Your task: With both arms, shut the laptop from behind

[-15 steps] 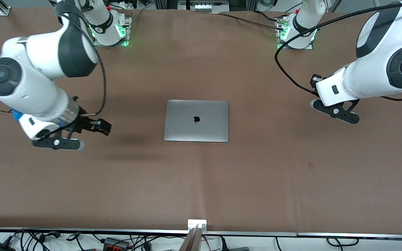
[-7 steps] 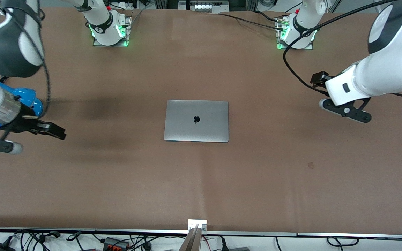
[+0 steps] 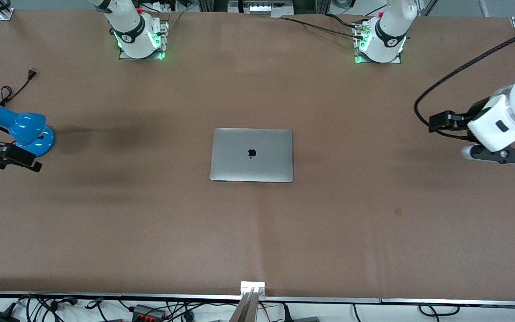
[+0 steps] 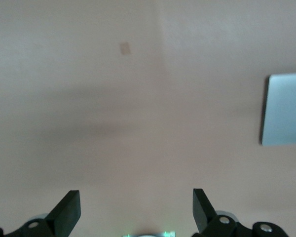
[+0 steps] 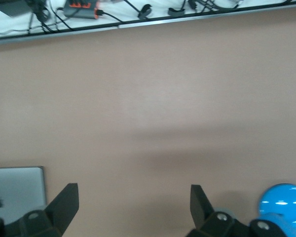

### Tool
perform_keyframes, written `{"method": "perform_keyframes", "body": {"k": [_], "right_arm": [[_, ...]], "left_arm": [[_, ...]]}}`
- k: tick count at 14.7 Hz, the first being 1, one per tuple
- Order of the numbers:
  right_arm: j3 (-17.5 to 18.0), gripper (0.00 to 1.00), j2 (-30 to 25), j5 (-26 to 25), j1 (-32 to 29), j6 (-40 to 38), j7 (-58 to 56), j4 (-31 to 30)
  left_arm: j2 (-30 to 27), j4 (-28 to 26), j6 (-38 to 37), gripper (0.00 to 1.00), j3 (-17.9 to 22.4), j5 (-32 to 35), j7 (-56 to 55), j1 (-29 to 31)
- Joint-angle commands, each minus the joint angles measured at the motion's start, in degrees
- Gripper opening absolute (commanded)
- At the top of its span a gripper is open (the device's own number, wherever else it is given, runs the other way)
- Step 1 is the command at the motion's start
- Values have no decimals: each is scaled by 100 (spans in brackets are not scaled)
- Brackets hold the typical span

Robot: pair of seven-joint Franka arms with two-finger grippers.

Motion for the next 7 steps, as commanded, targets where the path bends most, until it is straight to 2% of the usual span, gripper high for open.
{"method": "perform_keyframes", "body": {"k": [1,3,7], "right_arm": [[295,100,-375,-300,-199,-47,-137,-393],[260,100,-402,-317,-199,-415,-120,-412],[251,100,-1024,-361,-199,-408,-137,-1262]], "left_arm": [[-1177,-1455,701,100,298,-166,-151,-286],[-1863,-2072,799,100,298,-201,-169,-364],[-1946,-2171,861,100,289,-193,-178,-409]]}}
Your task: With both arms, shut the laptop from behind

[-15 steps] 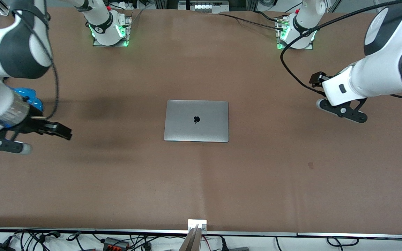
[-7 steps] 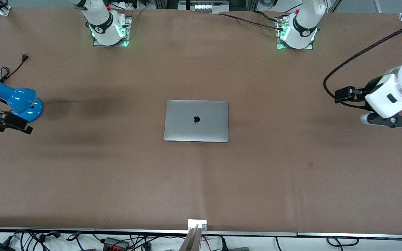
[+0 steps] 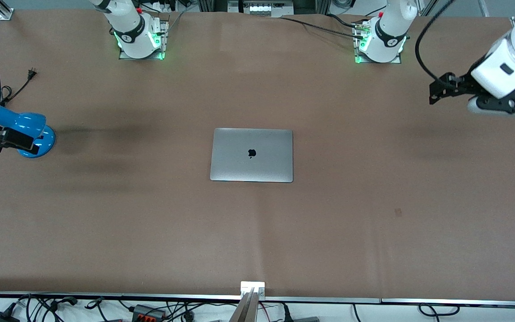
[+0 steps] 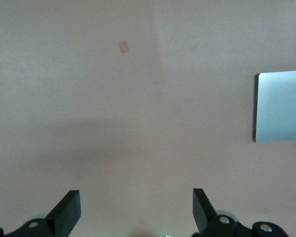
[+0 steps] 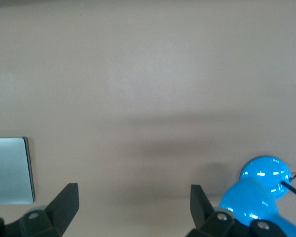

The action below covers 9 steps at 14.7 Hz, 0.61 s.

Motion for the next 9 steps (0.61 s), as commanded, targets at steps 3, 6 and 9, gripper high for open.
{"method": "perform_keyframes", "body": {"k": [3,6,9], "right_arm": [[139,100,-1017,-356,-65,451,-97,-1403],[140,100,-1474,-356,-65,899,-106,-2133],[148,100,-1634,-365,-65,919,-124,-2311]], "left_arm": [[-33,-214,207,100,71,-55,-67,-20],[55,-109,207,100,97,-20,-76,-20],[283,120,216,100,115,-37,-93,76]]}}
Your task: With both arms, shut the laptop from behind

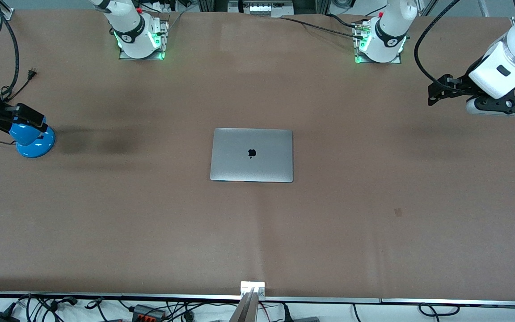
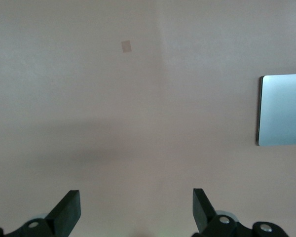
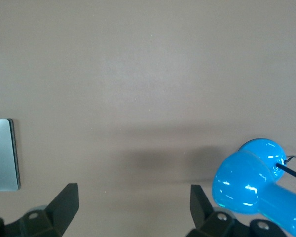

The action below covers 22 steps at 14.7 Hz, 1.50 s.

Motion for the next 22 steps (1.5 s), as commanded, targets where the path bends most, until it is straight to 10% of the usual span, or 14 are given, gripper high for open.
{"method": "perform_keyframes", "body": {"k": [1,22], "right_arm": [[87,100,-307,-95,-65,128,-140,-333],[95,100,-377,-96,-74,-487,-167,-131]], "left_arm": [[261,296,-16,100,34,-46,-43,87],[271,340,-51,100,16,-2,-52,104]]}}
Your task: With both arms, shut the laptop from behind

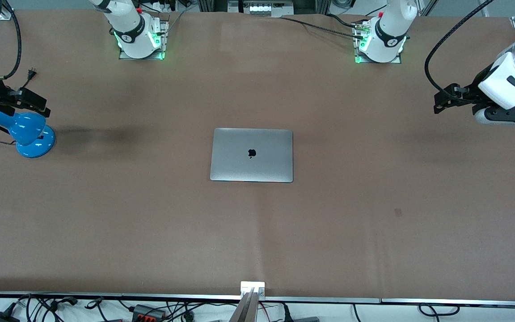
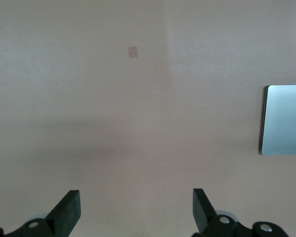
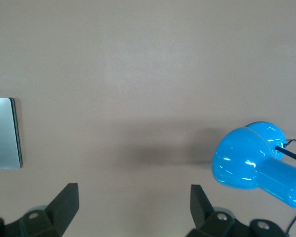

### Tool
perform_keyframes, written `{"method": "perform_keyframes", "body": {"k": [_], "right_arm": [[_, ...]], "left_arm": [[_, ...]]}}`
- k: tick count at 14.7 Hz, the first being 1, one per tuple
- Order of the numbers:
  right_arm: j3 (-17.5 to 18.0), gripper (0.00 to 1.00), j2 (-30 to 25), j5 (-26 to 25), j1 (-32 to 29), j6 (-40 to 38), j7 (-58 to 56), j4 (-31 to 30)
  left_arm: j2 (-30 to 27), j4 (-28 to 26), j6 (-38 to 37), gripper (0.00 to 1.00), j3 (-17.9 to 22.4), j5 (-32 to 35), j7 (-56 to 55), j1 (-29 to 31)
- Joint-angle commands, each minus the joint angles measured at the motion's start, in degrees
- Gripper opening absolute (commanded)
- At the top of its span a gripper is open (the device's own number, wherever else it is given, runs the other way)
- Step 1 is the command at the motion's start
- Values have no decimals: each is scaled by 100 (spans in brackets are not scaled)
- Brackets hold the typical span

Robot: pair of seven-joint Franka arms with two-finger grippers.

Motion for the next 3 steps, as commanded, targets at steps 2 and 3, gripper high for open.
{"method": "perform_keyframes", "body": {"k": [2,3], "right_arm": [[86,100,-103,-81,-74,-82,-84,2],[86,100,-103,-81,-74,-82,-84,2]], "left_arm": [[69,158,-78,100,-20,-2,-45,12],[69,158,-78,100,-20,-2,-45,12]]}}
